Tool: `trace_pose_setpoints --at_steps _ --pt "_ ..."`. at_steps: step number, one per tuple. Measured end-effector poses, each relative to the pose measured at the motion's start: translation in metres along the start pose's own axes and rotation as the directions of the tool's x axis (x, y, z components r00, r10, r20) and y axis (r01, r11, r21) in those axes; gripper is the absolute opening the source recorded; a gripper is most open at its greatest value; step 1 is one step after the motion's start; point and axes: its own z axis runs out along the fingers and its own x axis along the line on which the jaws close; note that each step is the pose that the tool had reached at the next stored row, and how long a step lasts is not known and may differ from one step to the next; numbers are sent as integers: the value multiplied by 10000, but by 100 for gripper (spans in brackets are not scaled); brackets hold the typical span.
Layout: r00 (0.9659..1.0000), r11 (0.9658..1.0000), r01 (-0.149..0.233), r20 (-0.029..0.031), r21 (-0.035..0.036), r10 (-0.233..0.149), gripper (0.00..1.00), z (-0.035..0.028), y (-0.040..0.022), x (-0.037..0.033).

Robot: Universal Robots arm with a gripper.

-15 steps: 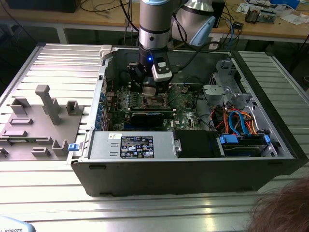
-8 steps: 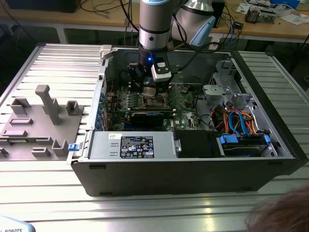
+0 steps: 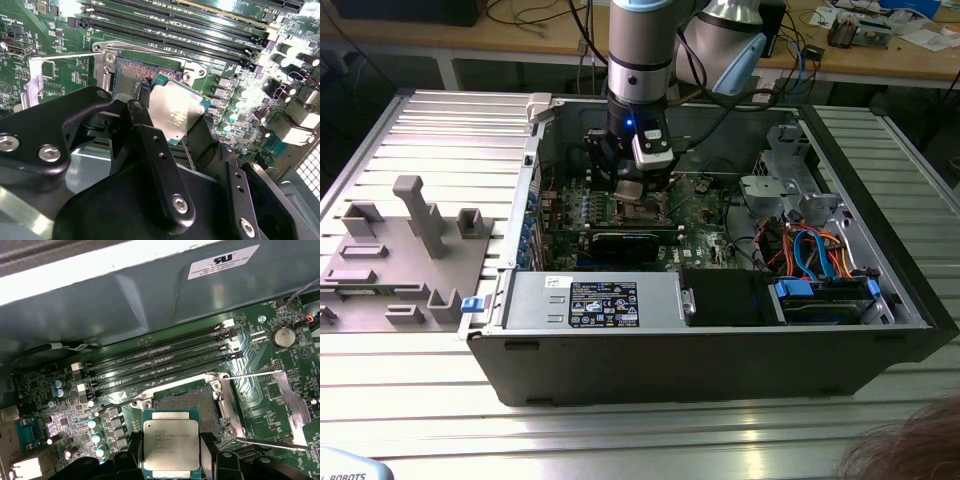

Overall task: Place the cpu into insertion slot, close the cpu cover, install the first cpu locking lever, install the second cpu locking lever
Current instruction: 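Place the cpu into insertion slot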

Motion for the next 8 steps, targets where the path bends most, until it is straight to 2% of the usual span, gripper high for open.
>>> trace_pose_setpoints --at_steps 8 --pt "9998 9998 -191 14 34 191 54 5 0 0"
